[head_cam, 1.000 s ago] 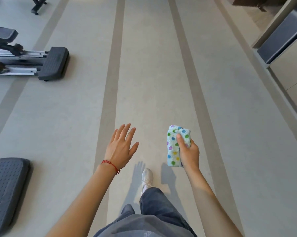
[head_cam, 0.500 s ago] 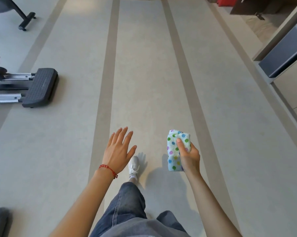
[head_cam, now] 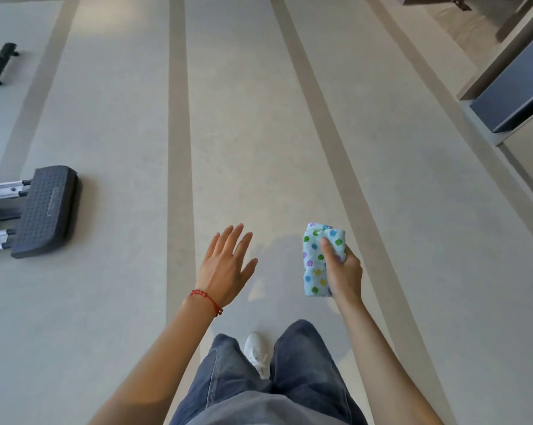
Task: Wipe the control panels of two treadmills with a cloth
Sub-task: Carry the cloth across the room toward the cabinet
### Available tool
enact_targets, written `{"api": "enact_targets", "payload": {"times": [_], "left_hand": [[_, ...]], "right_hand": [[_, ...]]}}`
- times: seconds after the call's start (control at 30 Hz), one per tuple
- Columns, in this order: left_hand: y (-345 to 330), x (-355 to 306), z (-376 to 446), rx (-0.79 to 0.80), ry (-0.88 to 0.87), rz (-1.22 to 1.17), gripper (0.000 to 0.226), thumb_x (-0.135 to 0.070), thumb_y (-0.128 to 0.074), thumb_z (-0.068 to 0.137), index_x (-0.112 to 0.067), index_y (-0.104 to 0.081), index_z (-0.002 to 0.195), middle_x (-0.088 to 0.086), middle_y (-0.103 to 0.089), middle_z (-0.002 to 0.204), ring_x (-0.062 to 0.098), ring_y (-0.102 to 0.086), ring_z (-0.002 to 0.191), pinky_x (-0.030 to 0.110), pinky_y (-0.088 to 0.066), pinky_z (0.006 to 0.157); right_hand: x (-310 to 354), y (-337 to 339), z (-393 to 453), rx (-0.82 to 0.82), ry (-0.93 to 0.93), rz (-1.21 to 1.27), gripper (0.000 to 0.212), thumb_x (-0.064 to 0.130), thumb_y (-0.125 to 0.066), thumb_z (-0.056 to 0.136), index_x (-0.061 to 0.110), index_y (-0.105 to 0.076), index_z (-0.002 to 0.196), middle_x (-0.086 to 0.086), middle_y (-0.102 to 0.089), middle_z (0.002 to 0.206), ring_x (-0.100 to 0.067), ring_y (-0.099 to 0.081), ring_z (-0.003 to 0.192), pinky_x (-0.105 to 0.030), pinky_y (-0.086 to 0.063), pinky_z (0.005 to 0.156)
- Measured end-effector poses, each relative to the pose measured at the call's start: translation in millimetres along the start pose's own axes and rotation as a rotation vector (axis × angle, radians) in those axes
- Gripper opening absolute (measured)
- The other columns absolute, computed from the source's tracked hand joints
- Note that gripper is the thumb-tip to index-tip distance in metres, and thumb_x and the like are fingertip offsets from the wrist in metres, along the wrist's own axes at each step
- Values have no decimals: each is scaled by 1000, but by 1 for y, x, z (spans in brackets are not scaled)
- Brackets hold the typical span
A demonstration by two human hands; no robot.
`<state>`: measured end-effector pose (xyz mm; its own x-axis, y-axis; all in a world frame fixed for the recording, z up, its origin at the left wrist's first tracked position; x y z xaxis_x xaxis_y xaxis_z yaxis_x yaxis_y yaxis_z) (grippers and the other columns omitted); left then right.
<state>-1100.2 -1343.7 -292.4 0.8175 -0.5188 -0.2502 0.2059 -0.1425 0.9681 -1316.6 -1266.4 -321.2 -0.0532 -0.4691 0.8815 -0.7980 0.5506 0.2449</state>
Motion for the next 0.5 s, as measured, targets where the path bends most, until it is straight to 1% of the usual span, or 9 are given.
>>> {"api": "enact_targets", "payload": {"times": [0.13, 0.33, 0.43, 0.5], "left_hand": [[-4, 15, 61, 28, -12, -3, 71, -51, -11, 99, -3, -58, 123, 19, -55, 129, 38, -52, 118, 52, -36, 98], [-11, 32, 169, 18, -37, -7, 69, -50, -13, 99, -3, -57, 124, 18, -54, 130, 37, -51, 119, 51, -34, 100], [-8, 36, 230, 29, -47, 9, 70, -51, -12, 99, -4, -57, 124, 18, -54, 130, 37, -51, 118, 50, -33, 100], [-2, 34, 271, 31, -59, 25, 70, -51, -11, 99, -5, -58, 124, 18, -55, 129, 37, -53, 117, 49, -33, 99]], "right_hand": [[23, -14, 54, -32, -7, -7, 14, 42, -61, 85, 30, -61, 79, 7, -67, 85, -19, -67, 86, -40, -56, 81], [61, -32, 152, -66, -10, 9, 14, 40, -61, 85, 29, -61, 77, 8, -66, 81, -19, -66, 84, -36, -55, 78], [88, -42, 203, -63, -13, 10, 15, 41, -61, 85, 26, -62, 83, 7, -66, 83, -20, -66, 86, -36, -56, 79], [108, -47, 233, -57, -14, 11, 16, 41, -61, 85, 25, -62, 83, 7, -66, 83, -19, -67, 85, -36, -56, 78]]}}
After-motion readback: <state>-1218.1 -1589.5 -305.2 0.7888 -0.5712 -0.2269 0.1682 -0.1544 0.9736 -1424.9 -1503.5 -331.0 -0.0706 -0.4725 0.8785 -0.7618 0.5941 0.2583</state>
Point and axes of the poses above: each hand's wrist, its own z-axis towards the middle knuckle, its own y-axis out of the back of the hand, x = y × z, the point moved 9 cm from there along z, towards the middle knuckle
